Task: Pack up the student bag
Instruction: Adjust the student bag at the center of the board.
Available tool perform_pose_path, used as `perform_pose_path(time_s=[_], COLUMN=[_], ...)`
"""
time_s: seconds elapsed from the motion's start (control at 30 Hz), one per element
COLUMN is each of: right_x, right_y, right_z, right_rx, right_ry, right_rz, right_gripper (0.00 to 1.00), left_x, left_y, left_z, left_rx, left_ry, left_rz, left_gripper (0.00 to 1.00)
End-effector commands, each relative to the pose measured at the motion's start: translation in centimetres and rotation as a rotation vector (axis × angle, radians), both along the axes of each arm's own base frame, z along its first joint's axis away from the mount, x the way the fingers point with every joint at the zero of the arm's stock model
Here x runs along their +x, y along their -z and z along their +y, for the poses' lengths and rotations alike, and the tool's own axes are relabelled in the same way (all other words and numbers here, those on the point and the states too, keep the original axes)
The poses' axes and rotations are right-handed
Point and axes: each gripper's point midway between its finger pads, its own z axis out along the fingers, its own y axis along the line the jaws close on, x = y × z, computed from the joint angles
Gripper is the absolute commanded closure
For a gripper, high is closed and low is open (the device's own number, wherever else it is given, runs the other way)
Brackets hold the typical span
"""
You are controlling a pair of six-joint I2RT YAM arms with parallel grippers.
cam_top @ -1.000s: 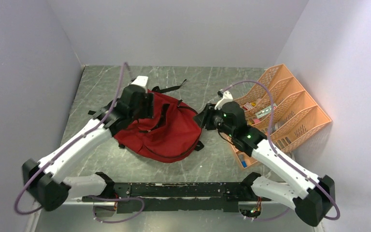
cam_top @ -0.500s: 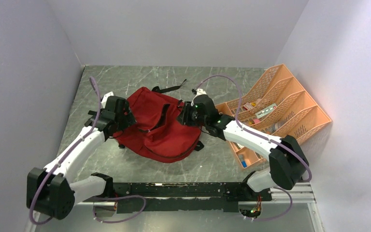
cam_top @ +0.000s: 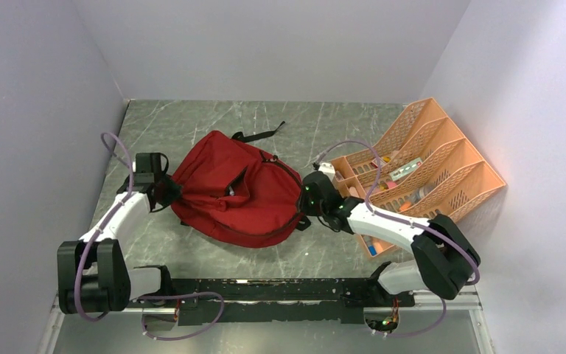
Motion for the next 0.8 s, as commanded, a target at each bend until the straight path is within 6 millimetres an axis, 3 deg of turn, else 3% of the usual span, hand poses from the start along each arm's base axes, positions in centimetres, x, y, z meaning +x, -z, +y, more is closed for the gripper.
perform_pose_path(time_s=[0.0, 0.07, 0.13, 0.2, 0.37, 0.5, 0.63, 0.77], right_x=[-0.9, -1.0, -0.7, -0.3, 0.4, 0.3, -1.0, -2.4], right_y=[1.9, 1.4, -0.4, -3.1, -11.7, -16.3, -17.5, -15.4], right_z=[-2.7, -2.2, -1.2, 0.0, 3.2, 6.6, 12.4, 17.6], right_rx=[-0.071, -0.049, 0.001, 0.051, 0.178, 0.186, 0.125, -0.044], right_ry=[0.077, 0.054, 0.005, -0.058, -0.24, -0.417, -0.669, -0.9], right_rz=[0.025, 0.015, -0.03, -0.102, -0.336, -0.483, -0.581, -0.615], right_gripper=[0.7, 0.7, 0.7, 0.69, 0.62, 0.58, 0.56, 0.55], left_x=[0.2, 0.2, 0.6, 1.0, 1.0, 0.1, -1.1, -1.8], left_y=[1.0, 0.9, 0.0, -1.1, -2.9, -3.7, -4.1, -4.4], left_z=[2.1, 2.0, 1.2, 0.2, -2.1, -4.1, -5.0, -4.8], left_rx=[-0.026, -0.031, -0.055, -0.082, -0.155, -0.229, -0.251, -0.218], left_ry=[-0.021, -0.004, 0.045, 0.103, 0.235, 0.32, 0.37, 0.389], left_rz=[-0.005, -0.017, -0.066, -0.116, -0.183, -0.226, -0.236, -0.229], left_gripper=[0.95, 0.95, 0.95, 0.93, 0.76, 0.68, 0.65, 0.62])
